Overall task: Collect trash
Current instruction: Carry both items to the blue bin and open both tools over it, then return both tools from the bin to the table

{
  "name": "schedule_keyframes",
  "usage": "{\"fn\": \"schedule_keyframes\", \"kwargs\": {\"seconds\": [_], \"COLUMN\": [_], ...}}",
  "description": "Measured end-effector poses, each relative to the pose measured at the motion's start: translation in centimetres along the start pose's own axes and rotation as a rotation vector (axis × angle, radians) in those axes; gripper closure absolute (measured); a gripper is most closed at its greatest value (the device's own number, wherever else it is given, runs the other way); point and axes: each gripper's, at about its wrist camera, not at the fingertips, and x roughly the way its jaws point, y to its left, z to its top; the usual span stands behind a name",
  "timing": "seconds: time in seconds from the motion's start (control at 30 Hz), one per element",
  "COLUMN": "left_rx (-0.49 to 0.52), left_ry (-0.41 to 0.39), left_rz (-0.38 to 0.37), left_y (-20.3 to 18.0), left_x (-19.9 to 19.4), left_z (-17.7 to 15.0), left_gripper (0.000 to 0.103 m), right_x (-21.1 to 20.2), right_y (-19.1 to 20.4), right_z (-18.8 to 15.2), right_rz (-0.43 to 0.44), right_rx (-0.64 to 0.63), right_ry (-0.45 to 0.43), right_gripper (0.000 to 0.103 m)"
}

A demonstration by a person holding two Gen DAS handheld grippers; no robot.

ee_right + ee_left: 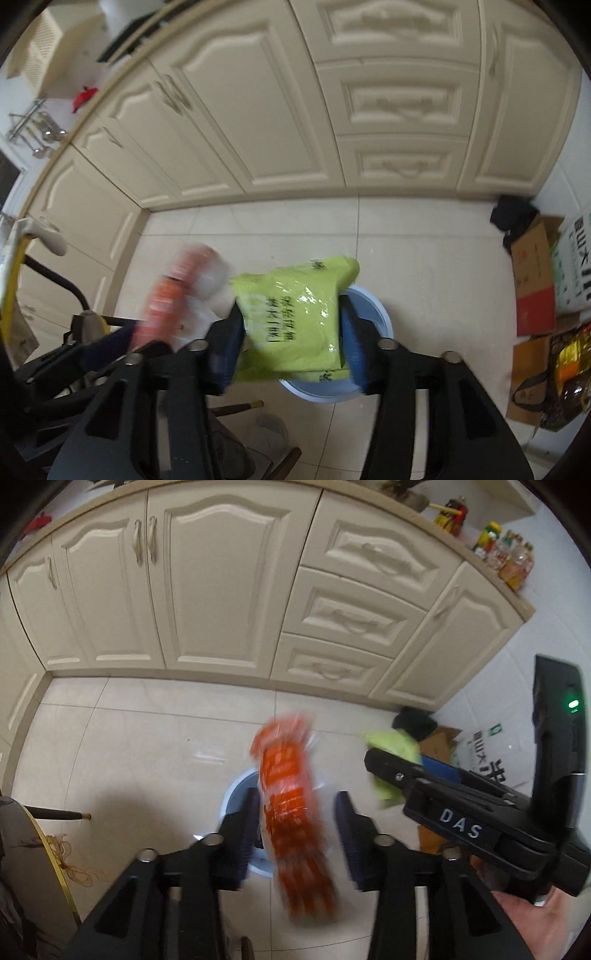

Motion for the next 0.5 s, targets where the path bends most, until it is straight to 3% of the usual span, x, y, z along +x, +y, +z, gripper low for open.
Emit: {"fn": "schedule_keyframes", "kwargs": {"seconds": [0.03, 0.07, 0.1, 0.23, 0.3, 0.43, 0.5], "left_rx": [0.001, 0.001, 0.001, 0.008, 0.000, -0.004, -0.005], "left_ry": [-0.003, -0.010, -0.018, -0.047, -0.055, -0.085, -0.099], "left_rz": [0.015, 0.037, 0.052, 0.126, 0.149, 0.179, 0.184], "left_y": [-0.4, -0.4, -0.6, -1.1, -1.3, -2.1, -3.4], "left_x": [0.4, 0.6, 0.7, 0.9, 0.7, -0.3, -2.5], "left_z": [0.7, 1.1, 1.4, 1.8, 2.0, 1.6, -0.6], "left_gripper": [0.041, 0.023, 0.014, 0.007, 0.002, 0.001, 0.001], "right_x": [0.6, 1.1, 1.7, 2.0, 1.9, 1.0, 0.2], "right_y": [-0.5, -1.0, -1.5, -2.5, -2.6, -2.0, -1.4], "right_z": [-0.1, -0.2, -0.3, -0.9, -1.3, -1.8, -2.0], "right_rz": [-0.007, -0.011, -0.010, -0.017, -0.022, -0.032, -0.027], "right_rx": [0.014, 0.027, 0.044, 0.085, 0.098, 0.109, 0.105], "right_ry": [0.007, 0.017, 0.024, 0.021, 0.026, 0.023, 0.015], "right_gripper": [0.032, 0.030, 0.025, 0.000, 0.000, 0.000, 0.000]}}
